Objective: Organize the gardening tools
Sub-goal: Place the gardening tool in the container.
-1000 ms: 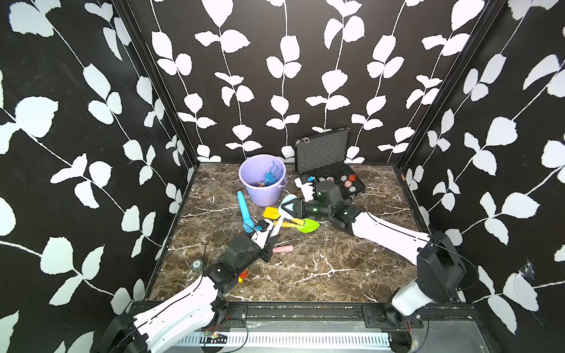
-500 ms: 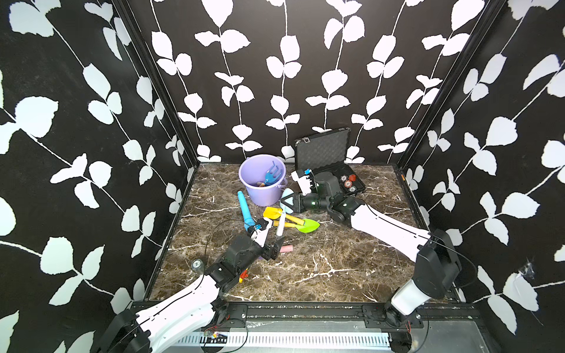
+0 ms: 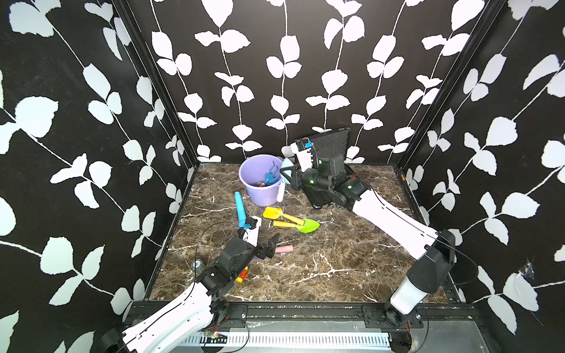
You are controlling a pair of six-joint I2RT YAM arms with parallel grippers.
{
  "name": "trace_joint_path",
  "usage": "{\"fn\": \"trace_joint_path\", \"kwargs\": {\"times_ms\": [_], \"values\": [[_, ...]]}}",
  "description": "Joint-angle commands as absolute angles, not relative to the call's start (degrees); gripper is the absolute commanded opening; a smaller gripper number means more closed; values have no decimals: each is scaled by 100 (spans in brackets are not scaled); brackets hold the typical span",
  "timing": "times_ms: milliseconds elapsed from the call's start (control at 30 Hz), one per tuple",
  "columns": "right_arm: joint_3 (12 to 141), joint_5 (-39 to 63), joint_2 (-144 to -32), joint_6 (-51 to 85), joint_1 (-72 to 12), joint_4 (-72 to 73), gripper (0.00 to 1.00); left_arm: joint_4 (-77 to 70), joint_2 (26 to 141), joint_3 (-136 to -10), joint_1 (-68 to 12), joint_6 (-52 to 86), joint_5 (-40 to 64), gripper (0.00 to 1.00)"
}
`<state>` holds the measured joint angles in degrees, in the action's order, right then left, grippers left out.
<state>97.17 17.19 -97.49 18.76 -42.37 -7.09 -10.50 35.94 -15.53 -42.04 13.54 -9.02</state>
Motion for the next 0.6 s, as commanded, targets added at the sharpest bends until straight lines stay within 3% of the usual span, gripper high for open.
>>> {"fn": "trace_joint_path", "kwargs": {"times_ms": [0, 367, 567], "values": [[10182, 1531, -9964, 1538, -4244, -370, 4, -827, 3453, -1676, -4228, 1555, -1133, 99], [12177, 1212, -11433, 873, -4232, -383, 0, -738, 3465, -1644, -4228, 1708, -1153, 99], [13777, 1530, -12543, 786, -4228, -860, 0, -587, 3411, -1665, -4226, 1814, -1353, 99]]}}
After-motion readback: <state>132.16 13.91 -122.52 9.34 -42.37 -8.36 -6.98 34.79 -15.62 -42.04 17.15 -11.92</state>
